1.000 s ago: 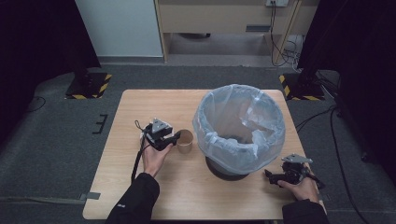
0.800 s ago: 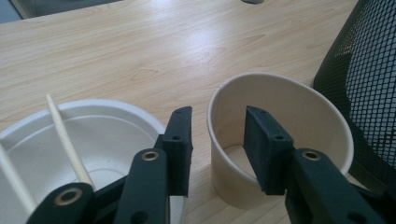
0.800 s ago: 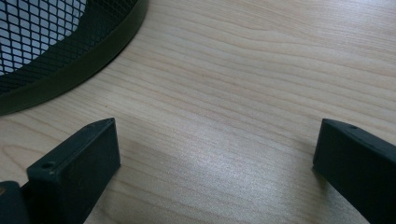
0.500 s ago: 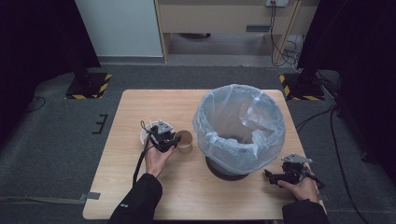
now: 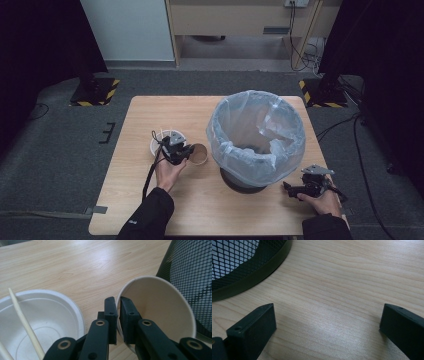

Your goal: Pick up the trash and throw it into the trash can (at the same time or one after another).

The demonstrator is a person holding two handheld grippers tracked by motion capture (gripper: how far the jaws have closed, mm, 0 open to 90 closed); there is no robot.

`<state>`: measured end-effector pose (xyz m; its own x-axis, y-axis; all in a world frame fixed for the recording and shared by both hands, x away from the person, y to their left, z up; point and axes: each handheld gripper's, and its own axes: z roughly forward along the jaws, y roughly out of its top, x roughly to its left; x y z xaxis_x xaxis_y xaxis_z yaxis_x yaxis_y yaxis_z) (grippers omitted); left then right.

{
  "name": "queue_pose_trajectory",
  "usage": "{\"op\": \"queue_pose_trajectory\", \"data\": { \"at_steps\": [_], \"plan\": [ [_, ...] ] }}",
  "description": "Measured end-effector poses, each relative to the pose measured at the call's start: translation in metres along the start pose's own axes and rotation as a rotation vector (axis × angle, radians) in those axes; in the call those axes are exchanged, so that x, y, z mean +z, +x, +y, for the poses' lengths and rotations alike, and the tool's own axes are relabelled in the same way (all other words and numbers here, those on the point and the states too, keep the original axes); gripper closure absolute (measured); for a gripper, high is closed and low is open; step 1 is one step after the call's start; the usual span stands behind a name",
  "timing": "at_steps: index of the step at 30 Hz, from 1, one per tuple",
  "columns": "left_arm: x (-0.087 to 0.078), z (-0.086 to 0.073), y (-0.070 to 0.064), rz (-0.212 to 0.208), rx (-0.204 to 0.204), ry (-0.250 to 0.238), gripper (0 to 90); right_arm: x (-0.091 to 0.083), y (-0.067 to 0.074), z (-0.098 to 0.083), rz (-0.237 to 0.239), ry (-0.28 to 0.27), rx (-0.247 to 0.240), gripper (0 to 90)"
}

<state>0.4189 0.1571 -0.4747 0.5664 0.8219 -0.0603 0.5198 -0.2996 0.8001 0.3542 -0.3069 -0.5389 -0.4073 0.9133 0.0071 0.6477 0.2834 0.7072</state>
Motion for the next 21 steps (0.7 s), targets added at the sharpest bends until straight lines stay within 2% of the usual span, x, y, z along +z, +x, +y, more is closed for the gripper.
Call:
{"op": "queue_pose_trajectory", "data": {
  "at_steps": [5, 9, 13, 21],
  "plan": [
    [-0.011, 0.001, 0.001, -0.010, 0.004, -0.030, 84.3, 0.000, 0.000, 0.000, 0.000, 0.000, 0.000, 0.8],
    [-0.022, 0.004, 0.003, -0.009, -0.006, -0.073, 84.3, 0.000, 0.000, 0.000, 0.000, 0.000, 0.000, 0.8],
    [-0.034, 0.009, 0.004, -0.002, 0.018, -0.104, 84.3, 0.000, 0.000, 0.000, 0.000, 0.000, 0.000, 0.8],
    [-0.060, 0.014, 0.007, -0.007, 0.018, -0.190, 84.3, 0.000, 0.000, 0.000, 0.000, 0.000, 0.000, 0.8]
  ]
}}
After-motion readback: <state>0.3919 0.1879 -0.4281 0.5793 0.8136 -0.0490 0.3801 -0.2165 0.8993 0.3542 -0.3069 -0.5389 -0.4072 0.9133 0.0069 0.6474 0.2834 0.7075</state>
